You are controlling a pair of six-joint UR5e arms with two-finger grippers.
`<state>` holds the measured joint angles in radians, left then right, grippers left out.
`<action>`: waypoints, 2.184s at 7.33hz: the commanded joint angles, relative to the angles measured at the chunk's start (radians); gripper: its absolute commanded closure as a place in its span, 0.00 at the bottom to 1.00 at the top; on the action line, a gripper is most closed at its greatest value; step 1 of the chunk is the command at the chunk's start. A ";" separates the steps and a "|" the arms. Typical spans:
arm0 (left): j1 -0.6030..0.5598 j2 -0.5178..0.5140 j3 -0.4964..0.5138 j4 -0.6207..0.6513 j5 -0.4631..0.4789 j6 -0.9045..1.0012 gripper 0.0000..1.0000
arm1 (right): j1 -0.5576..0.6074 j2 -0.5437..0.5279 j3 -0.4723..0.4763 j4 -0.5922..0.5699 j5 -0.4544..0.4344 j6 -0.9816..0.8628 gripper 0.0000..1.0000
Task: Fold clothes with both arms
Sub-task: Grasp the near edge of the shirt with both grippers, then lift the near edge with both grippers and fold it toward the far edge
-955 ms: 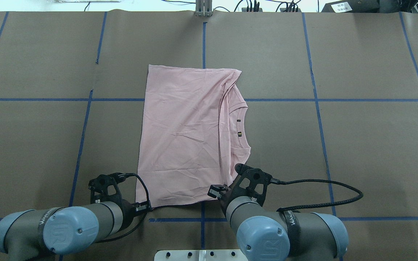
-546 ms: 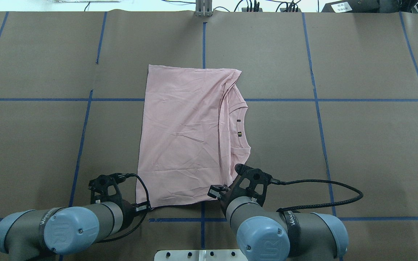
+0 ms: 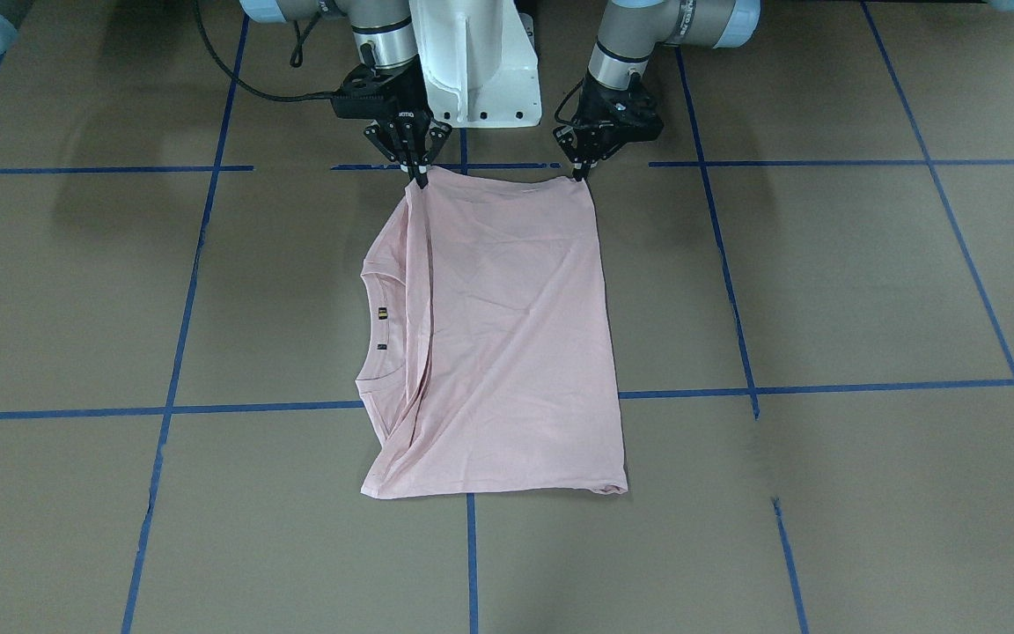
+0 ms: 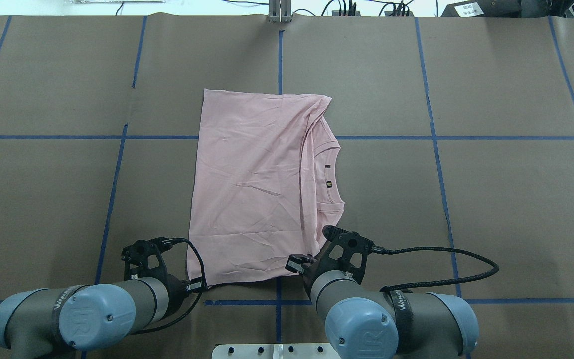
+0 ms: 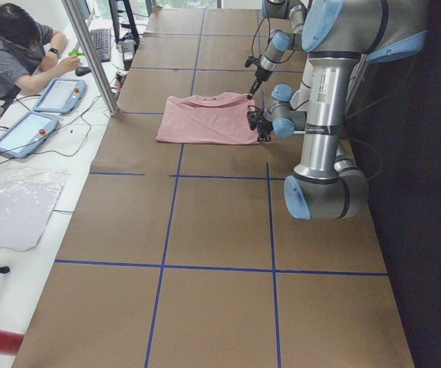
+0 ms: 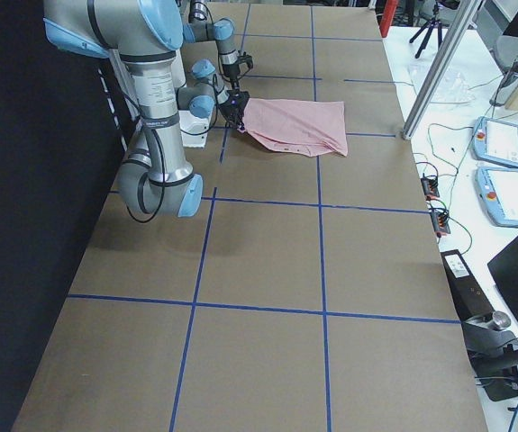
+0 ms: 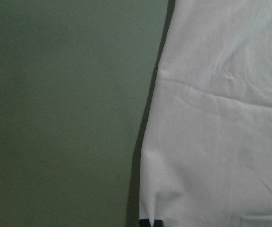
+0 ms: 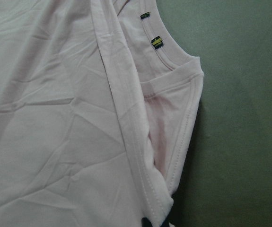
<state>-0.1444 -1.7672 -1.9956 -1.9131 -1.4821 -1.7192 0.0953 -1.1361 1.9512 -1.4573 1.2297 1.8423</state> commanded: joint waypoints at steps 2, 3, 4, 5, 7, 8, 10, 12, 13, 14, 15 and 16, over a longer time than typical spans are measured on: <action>-0.052 -0.003 -0.163 0.087 -0.076 0.084 1.00 | 0.003 -0.020 0.142 -0.128 0.011 -0.005 1.00; -0.076 -0.015 -0.278 0.217 -0.146 0.085 1.00 | -0.029 -0.021 0.264 -0.259 0.013 0.002 1.00; -0.089 -0.067 -0.398 0.359 -0.199 0.096 1.00 | -0.057 -0.019 0.364 -0.358 0.013 0.006 1.00; -0.089 -0.145 -0.482 0.508 -0.216 0.098 1.00 | -0.072 -0.014 0.429 -0.420 0.016 0.006 1.00; -0.092 -0.207 -0.476 0.569 -0.216 0.101 1.00 | -0.077 -0.014 0.404 -0.436 0.014 0.006 1.00; -0.125 -0.215 -0.430 0.568 -0.217 0.152 1.00 | -0.081 -0.005 0.364 -0.430 0.016 0.005 1.00; -0.225 -0.288 -0.274 0.562 -0.221 0.261 1.00 | 0.001 0.034 0.295 -0.425 0.022 -0.006 1.00; -0.305 -0.336 -0.157 0.527 -0.222 0.338 1.00 | 0.116 0.097 0.200 -0.422 0.103 -0.055 1.00; -0.338 -0.340 -0.109 0.485 -0.224 0.358 1.00 | 0.160 0.104 0.160 -0.379 0.109 -0.083 1.00; -0.371 -0.353 -0.053 0.445 -0.224 0.392 1.00 | 0.206 0.105 0.081 -0.297 0.149 -0.112 1.00; -0.403 -0.377 0.015 0.409 -0.224 0.417 1.00 | 0.257 0.111 0.004 -0.223 0.168 -0.144 1.00; -0.432 -0.415 0.114 0.360 -0.224 0.444 1.00 | 0.311 0.142 -0.082 -0.186 0.194 -0.191 1.00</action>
<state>-0.5367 -2.1430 -1.9907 -1.4963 -1.7056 -1.3105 0.3380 -1.0208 1.9749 -1.7103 1.3906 1.7042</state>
